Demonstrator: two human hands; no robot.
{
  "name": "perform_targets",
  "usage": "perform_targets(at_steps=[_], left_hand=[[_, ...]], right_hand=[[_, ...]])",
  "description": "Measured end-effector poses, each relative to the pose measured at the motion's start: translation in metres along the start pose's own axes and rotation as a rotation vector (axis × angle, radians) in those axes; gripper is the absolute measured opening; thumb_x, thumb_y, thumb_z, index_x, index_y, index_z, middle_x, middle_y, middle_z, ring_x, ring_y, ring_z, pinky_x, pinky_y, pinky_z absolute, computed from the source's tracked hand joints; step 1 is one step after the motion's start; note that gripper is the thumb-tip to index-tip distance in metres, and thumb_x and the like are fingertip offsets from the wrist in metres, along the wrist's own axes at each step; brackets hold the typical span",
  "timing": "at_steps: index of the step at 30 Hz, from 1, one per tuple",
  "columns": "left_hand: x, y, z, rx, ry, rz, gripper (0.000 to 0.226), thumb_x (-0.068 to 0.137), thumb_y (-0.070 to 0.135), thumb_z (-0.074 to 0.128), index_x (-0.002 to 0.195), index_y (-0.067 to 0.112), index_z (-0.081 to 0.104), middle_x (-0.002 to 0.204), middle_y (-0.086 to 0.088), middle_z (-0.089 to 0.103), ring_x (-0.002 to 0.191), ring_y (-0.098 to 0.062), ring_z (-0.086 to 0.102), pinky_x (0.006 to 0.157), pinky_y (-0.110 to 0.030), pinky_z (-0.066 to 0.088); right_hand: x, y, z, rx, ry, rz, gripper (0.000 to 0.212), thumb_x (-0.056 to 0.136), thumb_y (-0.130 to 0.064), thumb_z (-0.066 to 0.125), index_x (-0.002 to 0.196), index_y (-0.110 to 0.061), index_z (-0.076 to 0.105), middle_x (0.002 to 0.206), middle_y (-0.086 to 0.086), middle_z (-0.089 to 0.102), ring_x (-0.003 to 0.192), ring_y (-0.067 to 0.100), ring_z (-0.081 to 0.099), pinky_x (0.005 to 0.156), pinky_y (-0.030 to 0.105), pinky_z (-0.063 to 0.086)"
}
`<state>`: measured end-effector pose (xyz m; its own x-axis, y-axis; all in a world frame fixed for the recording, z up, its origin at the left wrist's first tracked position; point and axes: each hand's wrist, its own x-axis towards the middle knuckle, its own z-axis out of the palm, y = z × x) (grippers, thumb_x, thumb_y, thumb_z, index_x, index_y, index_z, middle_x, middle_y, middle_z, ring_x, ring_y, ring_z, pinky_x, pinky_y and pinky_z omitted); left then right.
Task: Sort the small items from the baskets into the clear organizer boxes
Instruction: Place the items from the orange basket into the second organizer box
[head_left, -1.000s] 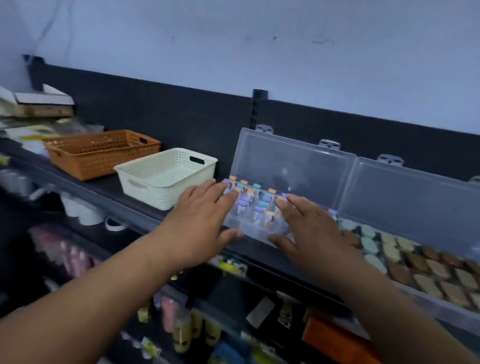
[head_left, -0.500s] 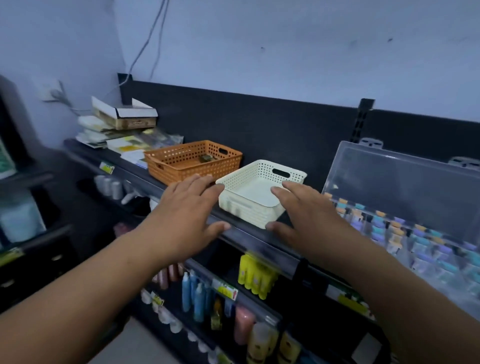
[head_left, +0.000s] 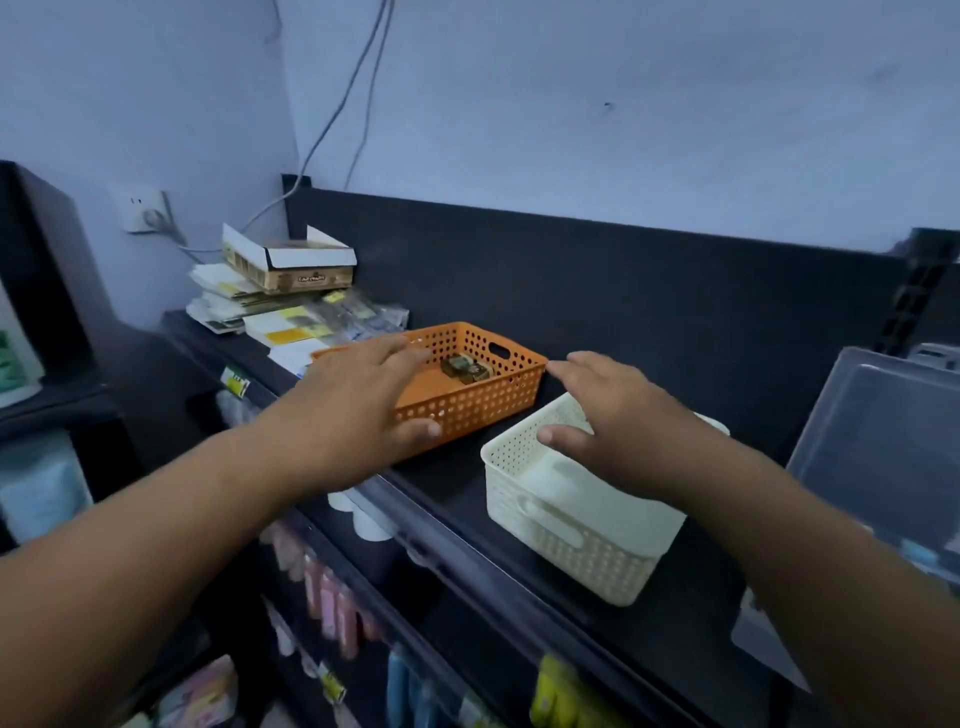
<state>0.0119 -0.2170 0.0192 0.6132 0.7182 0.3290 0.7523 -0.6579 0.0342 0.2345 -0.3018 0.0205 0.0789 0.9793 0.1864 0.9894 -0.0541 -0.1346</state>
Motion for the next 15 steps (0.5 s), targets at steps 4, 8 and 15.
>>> perform_targets(at_steps=[4,8,15], left_hand=[[0.034,-0.023,0.014,-0.022,-0.051,-0.018,0.077,0.087,0.053,0.054,0.150,0.025,0.019,0.154,0.003,0.025,0.139,-0.018,0.028,0.111,-0.033,0.028],[0.077,-0.045,0.028,-0.044,-0.092,0.017,0.074,0.088,0.052,0.055,0.149,0.028,0.021,0.146,0.001,0.036,0.132,-0.018,0.038,0.103,-0.030,0.035],[0.162,-0.091,0.069,-0.019,-0.144,0.147,0.068,0.088,0.050,0.056,0.145,0.026,0.029,0.137,-0.004,0.045,0.123,-0.022,0.047,0.098,-0.036,0.042]], right_hand=[[0.031,0.008,0.007,0.030,-0.046,0.022,0.064,0.093,-0.049,0.052,0.148,-0.029,0.026,0.155,-0.007,0.025,0.140,0.018,0.028,0.108,0.037,0.031],[0.072,0.007,0.013,0.040,-0.063,0.044,0.061,0.091,-0.048,0.055,0.145,-0.029,0.033,0.151,-0.005,0.032,0.135,0.018,0.036,0.106,0.038,0.039],[0.160,-0.003,0.036,0.018,-0.081,0.111,0.060,0.087,-0.050,0.060,0.140,-0.029,0.040,0.136,-0.004,0.045,0.119,0.018,0.049,0.096,0.040,0.046]])
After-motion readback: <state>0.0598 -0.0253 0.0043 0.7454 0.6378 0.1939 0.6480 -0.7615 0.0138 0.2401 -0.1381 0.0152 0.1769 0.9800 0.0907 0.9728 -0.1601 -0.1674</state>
